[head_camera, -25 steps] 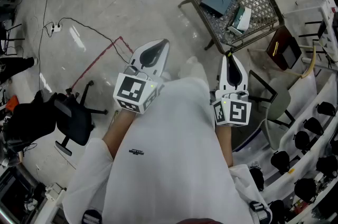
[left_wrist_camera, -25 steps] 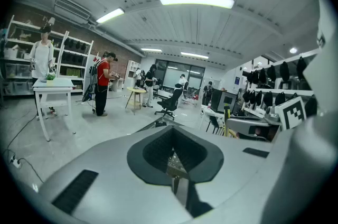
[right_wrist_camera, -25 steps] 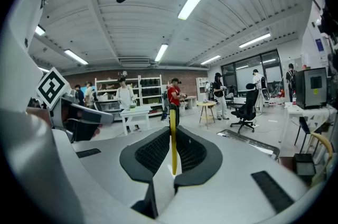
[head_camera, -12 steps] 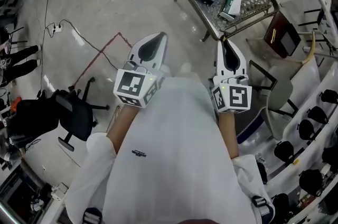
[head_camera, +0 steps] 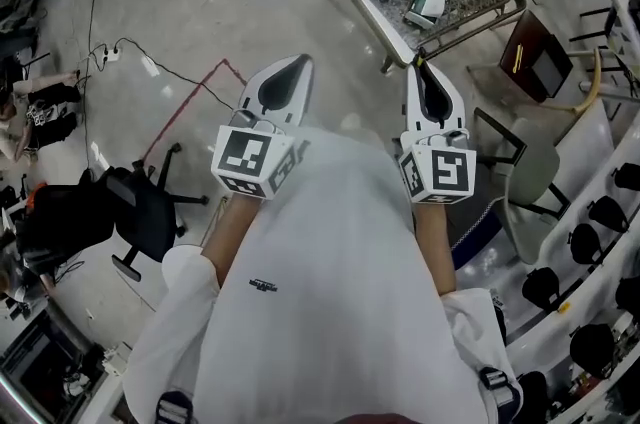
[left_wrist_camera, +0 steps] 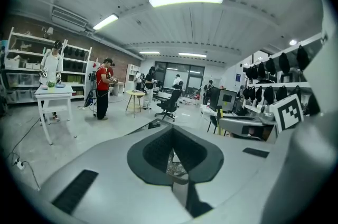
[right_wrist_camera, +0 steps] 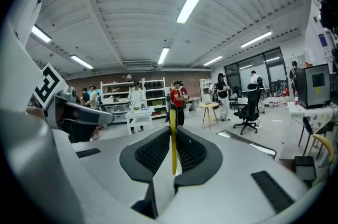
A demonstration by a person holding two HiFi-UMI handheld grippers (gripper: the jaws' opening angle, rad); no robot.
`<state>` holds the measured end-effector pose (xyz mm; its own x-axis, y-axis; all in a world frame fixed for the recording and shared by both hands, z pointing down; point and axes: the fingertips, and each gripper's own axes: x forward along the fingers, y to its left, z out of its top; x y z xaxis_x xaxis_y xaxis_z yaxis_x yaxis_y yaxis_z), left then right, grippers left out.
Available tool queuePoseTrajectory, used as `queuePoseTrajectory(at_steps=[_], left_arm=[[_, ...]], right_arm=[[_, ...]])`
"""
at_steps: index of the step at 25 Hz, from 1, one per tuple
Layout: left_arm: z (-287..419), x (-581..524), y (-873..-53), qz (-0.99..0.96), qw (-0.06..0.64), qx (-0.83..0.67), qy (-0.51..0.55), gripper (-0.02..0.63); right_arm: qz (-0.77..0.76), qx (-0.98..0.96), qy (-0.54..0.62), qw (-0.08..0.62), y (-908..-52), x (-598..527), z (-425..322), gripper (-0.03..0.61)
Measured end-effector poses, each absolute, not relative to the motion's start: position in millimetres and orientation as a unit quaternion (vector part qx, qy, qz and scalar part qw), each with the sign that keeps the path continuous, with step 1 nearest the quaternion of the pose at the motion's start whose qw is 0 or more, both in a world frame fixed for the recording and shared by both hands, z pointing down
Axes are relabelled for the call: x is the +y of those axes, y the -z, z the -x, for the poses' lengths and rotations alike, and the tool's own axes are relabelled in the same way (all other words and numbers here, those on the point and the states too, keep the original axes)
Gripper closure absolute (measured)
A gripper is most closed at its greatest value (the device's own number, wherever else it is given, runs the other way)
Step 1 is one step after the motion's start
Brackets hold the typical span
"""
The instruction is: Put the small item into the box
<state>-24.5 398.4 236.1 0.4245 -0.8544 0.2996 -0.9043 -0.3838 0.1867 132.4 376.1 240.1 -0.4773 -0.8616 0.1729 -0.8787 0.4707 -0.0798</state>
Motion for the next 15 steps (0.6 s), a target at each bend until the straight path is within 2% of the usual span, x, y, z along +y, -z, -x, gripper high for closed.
queuePoseTrajectory(at_steps=[15], left_arm=[[-4,386,-242,-0.830,0.162,-0.527,-0.086,0.611]], right_arm=[[-0.502,-0.859,-0.095,0.038,-251,364,-159,0.545]])
